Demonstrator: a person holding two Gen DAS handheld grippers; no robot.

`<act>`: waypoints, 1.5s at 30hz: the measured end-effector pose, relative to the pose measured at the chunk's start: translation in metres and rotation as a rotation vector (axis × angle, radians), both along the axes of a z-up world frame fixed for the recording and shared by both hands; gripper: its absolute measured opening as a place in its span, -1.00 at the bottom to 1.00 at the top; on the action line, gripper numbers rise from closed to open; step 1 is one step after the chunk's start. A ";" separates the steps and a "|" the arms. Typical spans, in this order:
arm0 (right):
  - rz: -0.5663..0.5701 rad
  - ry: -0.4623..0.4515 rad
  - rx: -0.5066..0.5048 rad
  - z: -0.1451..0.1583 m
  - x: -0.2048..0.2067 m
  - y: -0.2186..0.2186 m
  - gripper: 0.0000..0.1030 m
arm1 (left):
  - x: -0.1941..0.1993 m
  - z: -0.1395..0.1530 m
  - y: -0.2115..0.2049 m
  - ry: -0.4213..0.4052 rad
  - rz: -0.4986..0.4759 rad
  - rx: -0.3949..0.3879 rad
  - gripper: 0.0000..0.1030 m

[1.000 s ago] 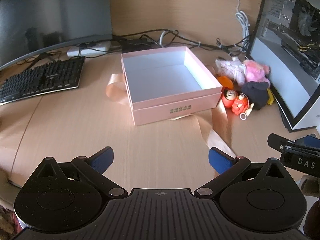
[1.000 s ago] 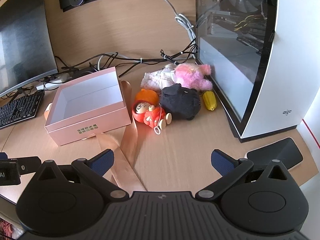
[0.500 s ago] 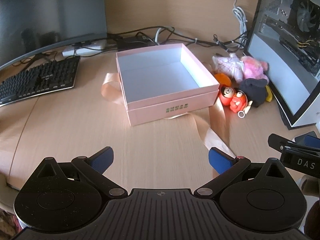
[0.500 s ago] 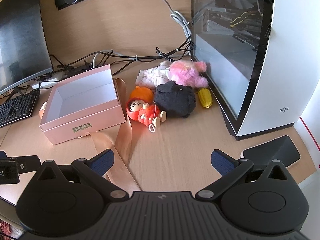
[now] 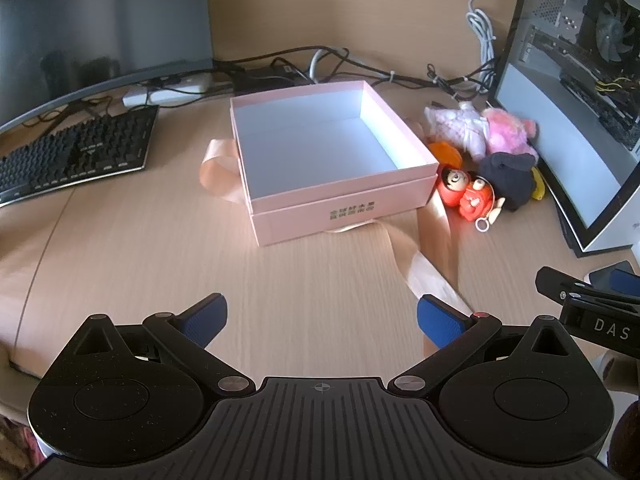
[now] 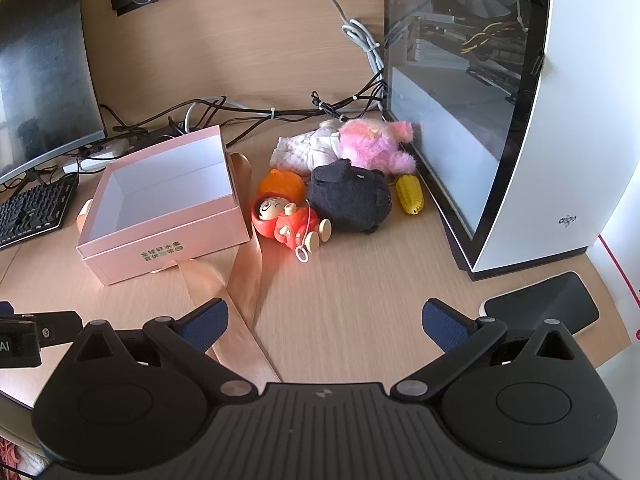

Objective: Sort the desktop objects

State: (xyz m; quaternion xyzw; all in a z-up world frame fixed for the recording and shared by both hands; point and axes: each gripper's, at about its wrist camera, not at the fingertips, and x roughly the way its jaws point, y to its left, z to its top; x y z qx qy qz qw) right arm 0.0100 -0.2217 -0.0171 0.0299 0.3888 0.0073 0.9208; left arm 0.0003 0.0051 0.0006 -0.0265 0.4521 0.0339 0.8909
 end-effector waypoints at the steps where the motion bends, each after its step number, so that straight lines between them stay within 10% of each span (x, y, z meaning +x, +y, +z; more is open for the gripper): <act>1: -0.001 0.001 0.000 0.000 0.000 0.000 1.00 | 0.000 0.000 0.000 0.001 0.000 0.000 1.00; 37: -0.024 -0.009 0.024 0.004 -0.007 -0.001 1.00 | -0.008 0.003 0.003 -0.008 -0.013 0.019 1.00; 45: -0.060 -0.054 0.066 0.004 -0.006 0.008 1.00 | 0.006 -0.001 0.016 -0.062 -0.119 -0.082 1.00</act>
